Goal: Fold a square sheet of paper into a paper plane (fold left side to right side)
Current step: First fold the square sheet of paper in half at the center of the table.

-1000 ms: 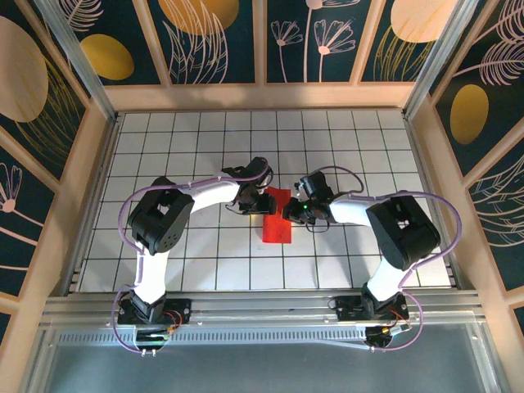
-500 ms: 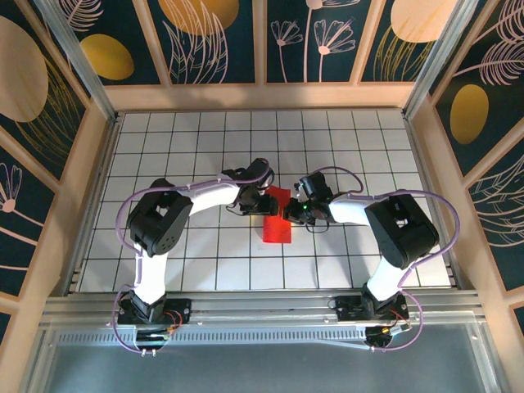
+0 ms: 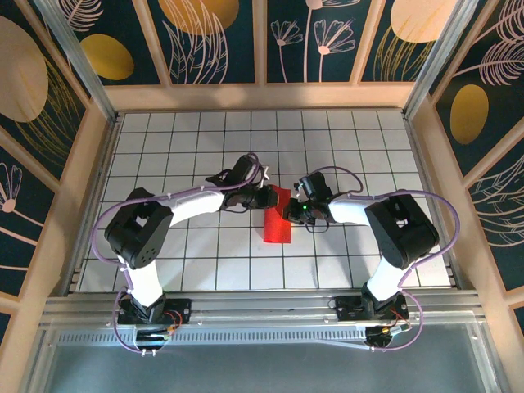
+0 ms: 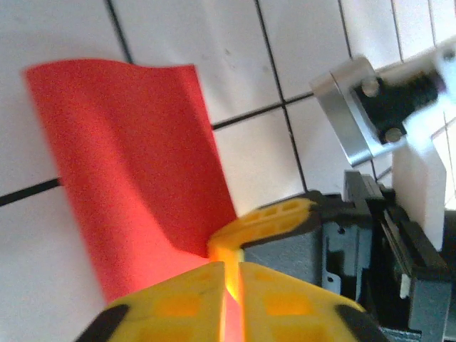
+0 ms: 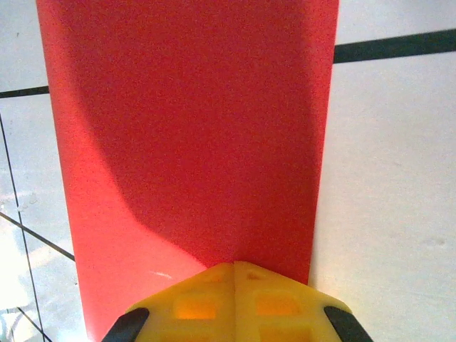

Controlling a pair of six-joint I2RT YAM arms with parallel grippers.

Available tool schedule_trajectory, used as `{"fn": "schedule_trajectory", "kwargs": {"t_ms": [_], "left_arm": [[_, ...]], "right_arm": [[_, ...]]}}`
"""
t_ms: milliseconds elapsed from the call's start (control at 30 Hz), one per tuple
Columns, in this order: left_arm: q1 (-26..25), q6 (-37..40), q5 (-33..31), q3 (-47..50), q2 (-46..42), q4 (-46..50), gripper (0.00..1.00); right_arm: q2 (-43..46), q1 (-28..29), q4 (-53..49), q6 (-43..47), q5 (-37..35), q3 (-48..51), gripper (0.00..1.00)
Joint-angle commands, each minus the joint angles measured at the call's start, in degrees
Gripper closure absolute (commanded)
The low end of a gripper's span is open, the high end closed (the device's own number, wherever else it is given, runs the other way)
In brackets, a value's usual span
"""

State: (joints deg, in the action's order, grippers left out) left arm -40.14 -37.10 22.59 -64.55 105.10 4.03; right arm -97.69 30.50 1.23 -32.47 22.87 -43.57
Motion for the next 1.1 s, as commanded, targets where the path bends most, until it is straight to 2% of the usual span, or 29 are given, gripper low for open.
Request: {"fn": "schedule_trajectory", "kwargs": {"t_ms": [0, 200, 500, 633, 867, 1067], "left_arm": [[-0.1, -0.8, 5.4, 1.6, 3.3, -4.1, 0.91], [0.3, 1.8, 2.3, 1.2, 6.8, -1.0, 0.94], [3.3, 3.6, 3.3, 4.4, 8.1, -2.5, 0.95], [4.7, 4.4, 1.6, 5.9, 8.2, -1.9, 0.96], [6.5, 6.3, -1.1, 7.8, 4.4, -0.1, 0.97], [6.4, 6.0, 2.3, 8.5, -0.4, -2.2, 0.98]], "right_arm": [[-3.3, 0.4, -6.7, 1.5, -5.5, 0.7, 1.0], [-3.5, 0.5, -6.9, 1.7, -5.7, 0.7, 1.0], [-3.9, 0.5, -8.8, 2.5, -7.3, 0.5, 1.0], [-4.0, 0.5, -9.5, 2.9, -8.0, 0.4, 1.0], [-3.8, 0.5, -10.0, 3.2, -8.3, 0.2, 1.0], [-3.7, 0.5, -9.5, 3.1, -7.8, 0.1, 1.0]]}}
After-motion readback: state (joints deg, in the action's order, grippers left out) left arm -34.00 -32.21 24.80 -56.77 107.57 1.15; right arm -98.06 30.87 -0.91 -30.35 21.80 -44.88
